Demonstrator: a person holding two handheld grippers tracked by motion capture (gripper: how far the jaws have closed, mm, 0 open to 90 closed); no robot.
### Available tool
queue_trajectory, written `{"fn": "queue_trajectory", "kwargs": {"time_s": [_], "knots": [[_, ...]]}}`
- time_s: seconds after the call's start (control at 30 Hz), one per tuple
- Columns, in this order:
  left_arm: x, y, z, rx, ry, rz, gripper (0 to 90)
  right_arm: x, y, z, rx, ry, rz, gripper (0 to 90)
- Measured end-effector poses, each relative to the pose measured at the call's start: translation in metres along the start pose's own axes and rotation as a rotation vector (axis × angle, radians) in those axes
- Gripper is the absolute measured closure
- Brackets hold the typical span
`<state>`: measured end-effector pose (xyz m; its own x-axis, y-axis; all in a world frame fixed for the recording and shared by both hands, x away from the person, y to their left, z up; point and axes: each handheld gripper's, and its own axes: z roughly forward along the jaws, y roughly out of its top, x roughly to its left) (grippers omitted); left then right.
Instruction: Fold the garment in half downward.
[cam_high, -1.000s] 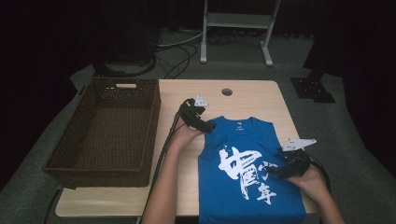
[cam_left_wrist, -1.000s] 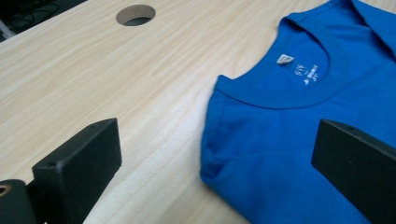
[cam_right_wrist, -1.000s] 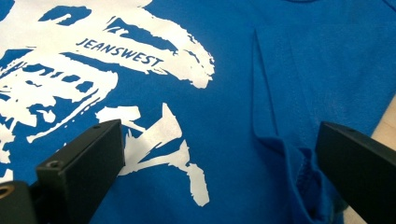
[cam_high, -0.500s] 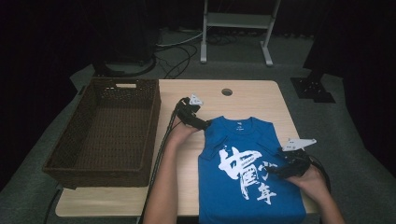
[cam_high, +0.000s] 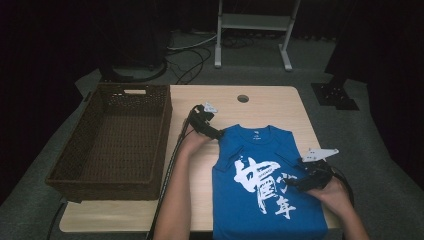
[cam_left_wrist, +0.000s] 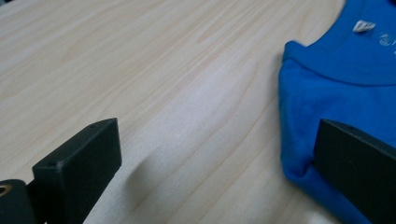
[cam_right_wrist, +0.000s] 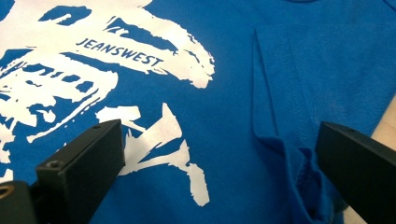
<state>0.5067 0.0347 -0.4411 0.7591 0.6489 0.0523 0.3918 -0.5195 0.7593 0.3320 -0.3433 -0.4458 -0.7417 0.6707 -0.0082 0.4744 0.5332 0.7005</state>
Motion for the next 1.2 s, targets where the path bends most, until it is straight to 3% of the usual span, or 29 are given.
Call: {"fn": "queue_trajectory", "kwargs": {"time_s": [0.33, 0.43, 0.5, 0.9, 1.2], "knots": [[0.002, 0.001, 0.003, 0.030, -0.007, 0.007, 1.0, 0.000, 0.000, 0.000, 0.001, -0.002, 0.004, 1.7], [0.002, 0.002, 0.005, 0.045, -0.017, -0.021, 1.0, 0.000, 0.000, 0.000, 0.000, -0.002, 0.005, 1.8], [0.004, 0.002, 0.005, 0.057, -0.024, -0.065, 0.9, -0.001, 0.000, -0.001, -0.001, 0.003, 0.013, 1.8], [0.004, 0.002, 0.005, 0.058, -0.022, -0.064, 1.0, -0.002, 0.008, -0.007, -0.037, -0.007, 0.017, 1.8], [0.003, 0.002, 0.005, 0.059, -0.019, -0.062, 0.9, -0.015, 0.020, -0.007, -0.066, -0.011, 0.029, 1.8]]}}
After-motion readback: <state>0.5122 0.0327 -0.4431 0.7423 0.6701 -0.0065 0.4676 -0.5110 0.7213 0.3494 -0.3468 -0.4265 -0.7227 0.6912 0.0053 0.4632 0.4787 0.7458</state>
